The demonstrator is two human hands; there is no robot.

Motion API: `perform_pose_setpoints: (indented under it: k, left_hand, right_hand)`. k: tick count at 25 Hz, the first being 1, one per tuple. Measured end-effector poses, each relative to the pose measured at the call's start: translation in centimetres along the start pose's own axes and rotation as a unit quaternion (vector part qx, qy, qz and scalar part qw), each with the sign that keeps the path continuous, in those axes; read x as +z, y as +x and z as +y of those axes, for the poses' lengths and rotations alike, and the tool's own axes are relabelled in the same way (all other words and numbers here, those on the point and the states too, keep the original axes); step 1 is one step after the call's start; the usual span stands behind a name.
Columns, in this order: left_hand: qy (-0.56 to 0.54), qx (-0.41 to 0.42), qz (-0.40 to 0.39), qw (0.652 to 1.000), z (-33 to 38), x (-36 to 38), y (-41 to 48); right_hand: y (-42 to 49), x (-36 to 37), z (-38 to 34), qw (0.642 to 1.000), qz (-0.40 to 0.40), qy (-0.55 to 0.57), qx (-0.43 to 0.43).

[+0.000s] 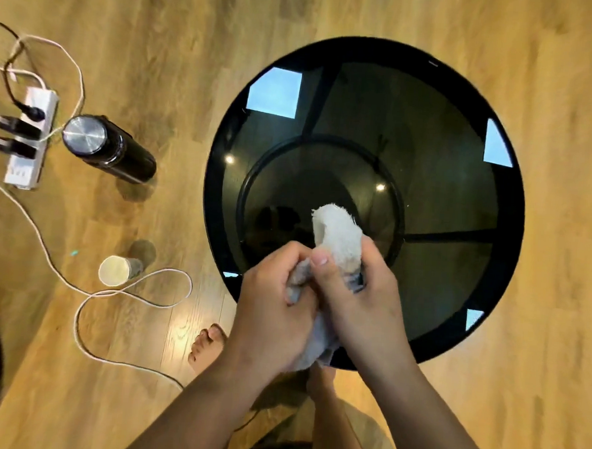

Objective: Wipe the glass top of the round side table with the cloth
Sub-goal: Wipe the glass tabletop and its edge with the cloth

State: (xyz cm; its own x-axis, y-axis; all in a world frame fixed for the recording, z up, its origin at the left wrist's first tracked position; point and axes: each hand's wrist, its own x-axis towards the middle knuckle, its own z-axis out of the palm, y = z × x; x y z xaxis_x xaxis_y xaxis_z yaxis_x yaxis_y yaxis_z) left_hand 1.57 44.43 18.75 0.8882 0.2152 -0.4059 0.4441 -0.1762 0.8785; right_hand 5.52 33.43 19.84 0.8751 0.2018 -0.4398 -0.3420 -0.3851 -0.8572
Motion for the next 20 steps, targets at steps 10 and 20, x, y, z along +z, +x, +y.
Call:
perform_pose_setpoints:
  k: [10, 20]
  left_hand:
    - [0.250, -0.016, 0.154, 0.956, -6.1, -7.3, 11.7]
    - [0.236, -0.010, 0.194, 0.952, -7.9, -4.8, 13.0]
  right_hand:
    - [21.0, -12.1, -0.3, 0.902, 0.246, -0.355, 0.018]
    - [26.9, -3.3, -1.5, 0.823, 0.021, -0.510, -0.249]
